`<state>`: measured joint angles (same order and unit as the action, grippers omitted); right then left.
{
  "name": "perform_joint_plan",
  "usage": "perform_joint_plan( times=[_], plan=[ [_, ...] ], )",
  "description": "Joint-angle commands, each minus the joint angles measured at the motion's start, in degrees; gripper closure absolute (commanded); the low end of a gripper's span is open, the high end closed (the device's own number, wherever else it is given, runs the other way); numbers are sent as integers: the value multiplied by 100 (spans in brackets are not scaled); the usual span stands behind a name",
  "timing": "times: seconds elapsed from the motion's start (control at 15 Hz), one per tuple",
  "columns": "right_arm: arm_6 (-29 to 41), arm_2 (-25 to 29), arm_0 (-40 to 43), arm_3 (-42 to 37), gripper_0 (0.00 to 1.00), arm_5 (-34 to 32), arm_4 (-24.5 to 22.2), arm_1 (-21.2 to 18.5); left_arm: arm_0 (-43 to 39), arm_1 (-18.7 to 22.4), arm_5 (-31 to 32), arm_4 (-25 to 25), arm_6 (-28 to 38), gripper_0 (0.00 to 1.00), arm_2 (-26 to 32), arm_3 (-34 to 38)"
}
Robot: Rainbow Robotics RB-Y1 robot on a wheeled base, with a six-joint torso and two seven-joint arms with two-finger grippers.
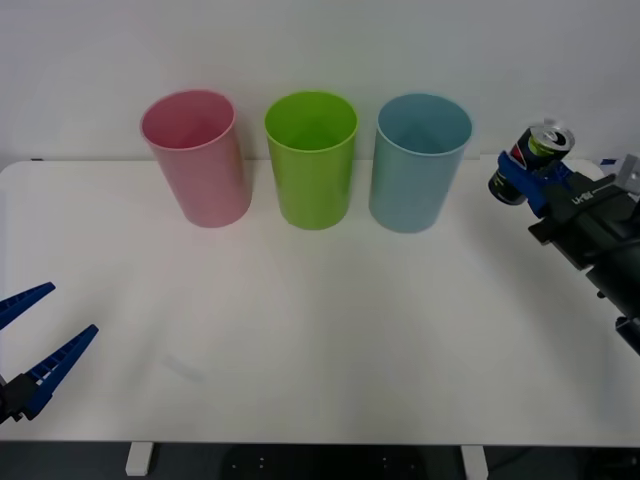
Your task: Grasp the object on the table and drop it into the matching bin: aluminum can to the light blue bin, PET bottle to the pink bin.
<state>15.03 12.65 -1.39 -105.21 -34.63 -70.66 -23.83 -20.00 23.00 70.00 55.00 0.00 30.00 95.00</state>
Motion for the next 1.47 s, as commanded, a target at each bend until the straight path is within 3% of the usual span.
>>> perform_joint_plan(
  times=[0.07,0.27,0.6,1.27,1.47],
  plan=[
    [343,-17,-291,71,100,-79,0,-298,0,0,0,0,0,0,0,0],
    [519,-9,-933,607,100,-501,-88,-465,0,0,0,0,0,0,0,0],
    [677,-9,-2040,1767,100,-1143,-650,-395,0,0,0,0,0,0,0,0],
    [739,299,-3939,3806,100,-1187,-2136,493,0,0,0,0,0,0,0,0],
    [704,352,-4273,4316,100,-1002,-2259,625,0,0,0,0,0,0,0,0]
  ],
)
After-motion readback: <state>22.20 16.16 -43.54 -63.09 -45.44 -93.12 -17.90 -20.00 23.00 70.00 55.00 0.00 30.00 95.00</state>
